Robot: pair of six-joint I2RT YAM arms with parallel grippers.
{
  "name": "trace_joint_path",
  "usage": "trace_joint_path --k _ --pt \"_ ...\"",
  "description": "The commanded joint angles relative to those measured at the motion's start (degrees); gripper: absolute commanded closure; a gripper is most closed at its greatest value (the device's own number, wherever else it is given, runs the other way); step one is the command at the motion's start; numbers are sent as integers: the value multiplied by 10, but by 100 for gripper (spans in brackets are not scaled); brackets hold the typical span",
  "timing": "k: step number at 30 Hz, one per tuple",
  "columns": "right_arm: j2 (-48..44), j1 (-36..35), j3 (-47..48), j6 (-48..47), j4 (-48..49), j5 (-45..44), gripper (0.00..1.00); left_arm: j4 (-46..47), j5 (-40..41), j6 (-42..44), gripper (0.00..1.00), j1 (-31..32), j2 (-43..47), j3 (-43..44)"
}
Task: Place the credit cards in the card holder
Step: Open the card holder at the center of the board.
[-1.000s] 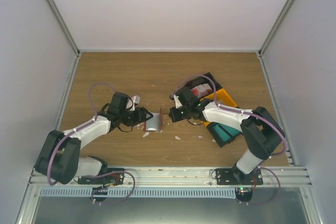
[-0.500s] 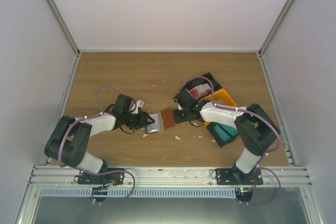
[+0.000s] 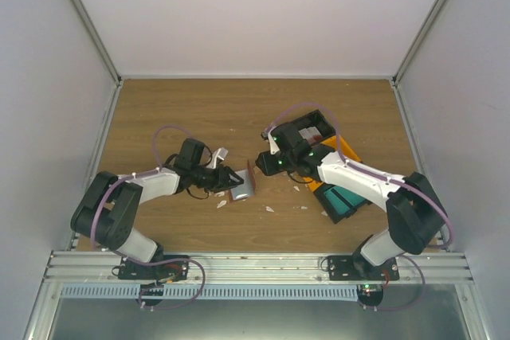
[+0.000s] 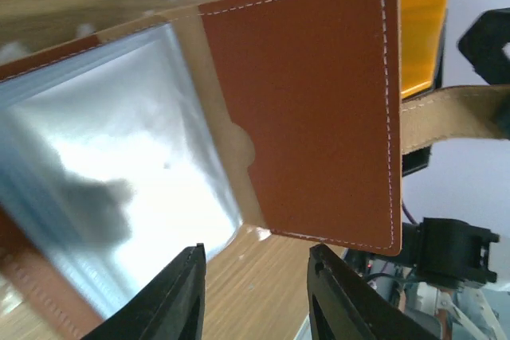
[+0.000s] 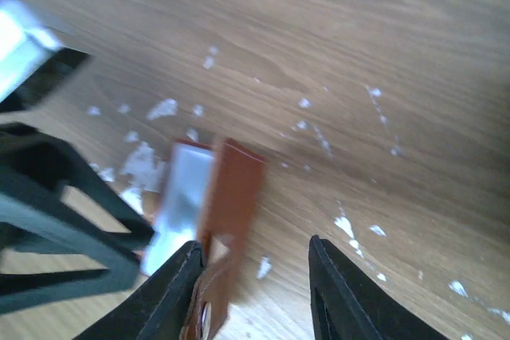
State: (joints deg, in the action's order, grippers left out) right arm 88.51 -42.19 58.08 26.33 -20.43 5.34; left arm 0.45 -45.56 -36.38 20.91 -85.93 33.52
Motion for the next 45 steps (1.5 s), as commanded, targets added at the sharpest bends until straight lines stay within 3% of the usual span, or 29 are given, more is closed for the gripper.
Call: trace_joint_path --k 1,6,12,21,27,32,37,45 --pt "-26 3 17 -18 7 52 65 49 -42 10 64 22 -34 43" --pt "-40 3 -3 -39 39 111 80 61 -34 0 71 28 -74 70" --pt "-49 4 -13 -35 33 95 64 53 -25 0 69 38 -86 89" --pt "12 4 -14 -36 40 111 85 31 10 1 73 42 -109 106" --pt "51 4 -11 -35 40 110 87 24 19 2 74 42 -125 104" --pt "65 4 -11 -27 14 49 84 23 19 4 73 43 -142 104" --pt "85 4 -12 -21 -4 -17 74 20 24 5 73 43 -146 105" --pt "112 3 -25 -38 11 -16 57 14 27 7 69 44 -146 106"
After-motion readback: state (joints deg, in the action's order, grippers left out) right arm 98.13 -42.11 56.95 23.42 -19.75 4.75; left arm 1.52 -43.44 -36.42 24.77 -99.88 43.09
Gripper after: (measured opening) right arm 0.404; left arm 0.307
